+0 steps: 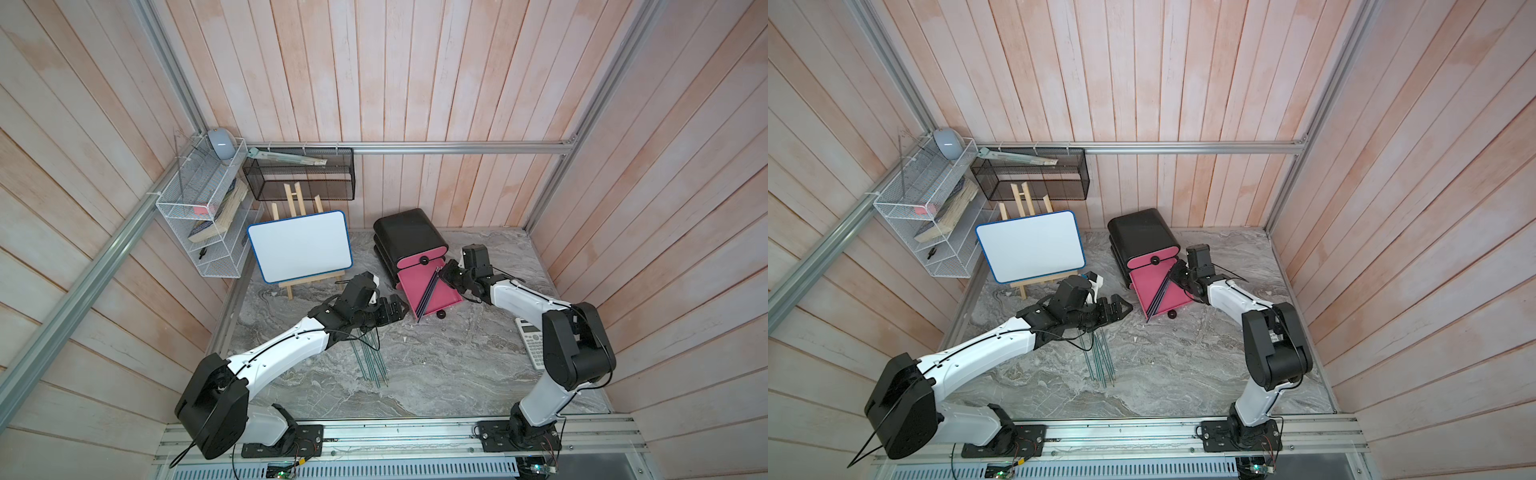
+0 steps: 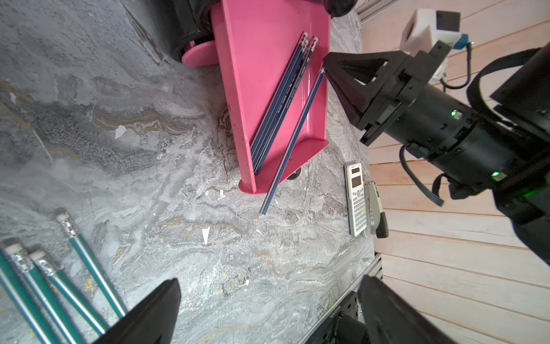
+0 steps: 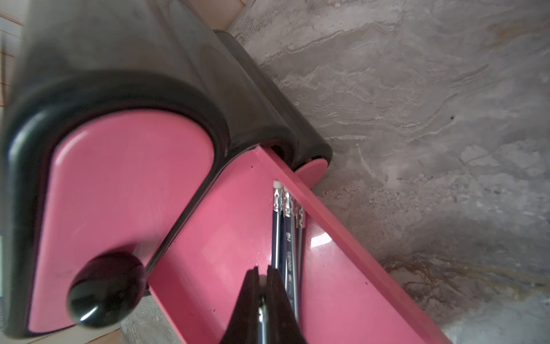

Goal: Please place the pencils in the drawer according to their color
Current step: Place the pencil in the drawer.

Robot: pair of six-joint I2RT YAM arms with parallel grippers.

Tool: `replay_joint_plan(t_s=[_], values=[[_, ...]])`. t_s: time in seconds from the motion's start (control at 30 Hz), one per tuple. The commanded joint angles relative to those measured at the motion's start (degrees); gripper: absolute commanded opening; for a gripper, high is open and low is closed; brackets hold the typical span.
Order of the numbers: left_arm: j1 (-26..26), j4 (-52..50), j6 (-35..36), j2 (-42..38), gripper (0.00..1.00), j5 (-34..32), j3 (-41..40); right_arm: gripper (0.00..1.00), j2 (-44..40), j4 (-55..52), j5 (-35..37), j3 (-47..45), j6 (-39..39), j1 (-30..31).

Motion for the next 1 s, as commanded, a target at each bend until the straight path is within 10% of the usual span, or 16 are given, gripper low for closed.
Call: replay_joint_plan(t_s=[0.0,0.67,0.77,0.97], values=[[-0.22,-0.33,0.25,0.43,1.00,-1.26,1.46,0.00,1.24,2.10,-0.54,2.31,0.91,-0.87],[-0.31,-0.22,-0.01,0.62,1.00,-0.88,1.26,0.01,6.27,1.94,-0.87,6.59,-0.19,-2.60],[-0.30,0.02,-0.01,0.93,1.00,-0.91,1.50,0.28,5.94,1.62,-1.14,6.76,-1.03,-2.51],[-0.31,-0.56,0.53,1.62,1.00,-1.16,2.55,0.42,2.87,1.19,-2.01,5.90,-1.91,-2.45]])
